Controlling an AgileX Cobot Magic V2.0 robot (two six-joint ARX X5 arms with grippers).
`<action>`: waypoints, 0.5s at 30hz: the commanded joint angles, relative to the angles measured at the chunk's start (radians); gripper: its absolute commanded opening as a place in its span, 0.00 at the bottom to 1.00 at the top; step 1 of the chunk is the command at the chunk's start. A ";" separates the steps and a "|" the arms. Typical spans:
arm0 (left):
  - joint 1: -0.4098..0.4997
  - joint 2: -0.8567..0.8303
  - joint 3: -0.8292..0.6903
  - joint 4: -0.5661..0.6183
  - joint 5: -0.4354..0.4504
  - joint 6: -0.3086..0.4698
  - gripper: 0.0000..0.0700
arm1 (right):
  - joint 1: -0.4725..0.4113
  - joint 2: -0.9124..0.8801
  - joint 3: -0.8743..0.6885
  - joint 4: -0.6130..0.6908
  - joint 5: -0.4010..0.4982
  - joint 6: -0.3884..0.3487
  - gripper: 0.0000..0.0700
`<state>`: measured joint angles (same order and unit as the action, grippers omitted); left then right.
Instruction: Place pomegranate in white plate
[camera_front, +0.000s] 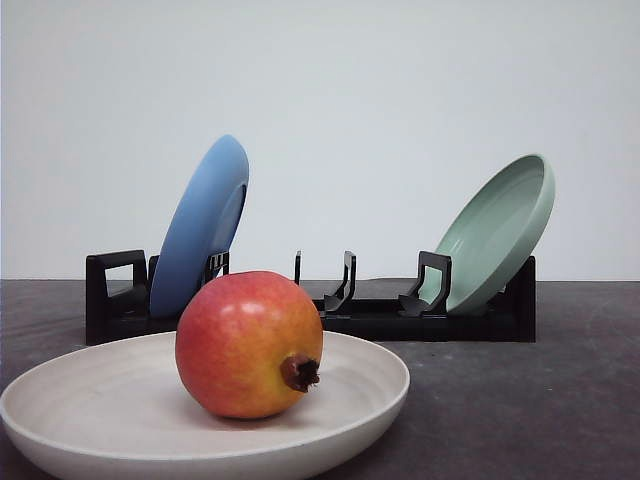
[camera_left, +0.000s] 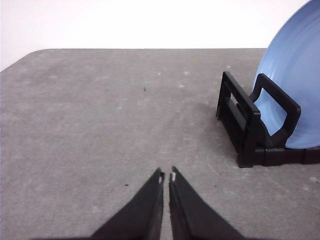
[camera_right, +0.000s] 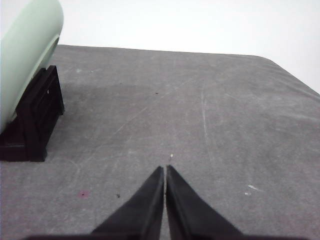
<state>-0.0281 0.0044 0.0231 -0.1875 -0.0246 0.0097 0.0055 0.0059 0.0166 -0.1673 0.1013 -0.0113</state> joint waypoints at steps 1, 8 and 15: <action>0.001 -0.002 -0.011 -0.001 -0.005 -0.003 0.00 | -0.001 -0.002 -0.005 -0.005 0.001 -0.010 0.00; 0.001 -0.002 -0.011 -0.001 -0.005 -0.003 0.00 | -0.001 -0.002 -0.005 0.002 0.002 -0.034 0.00; 0.001 -0.002 -0.011 -0.001 -0.005 -0.003 0.00 | -0.001 -0.002 -0.005 0.010 0.002 -0.034 0.00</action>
<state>-0.0284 0.0044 0.0231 -0.1875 -0.0246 0.0097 0.0055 0.0059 0.0162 -0.1642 0.1017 -0.0376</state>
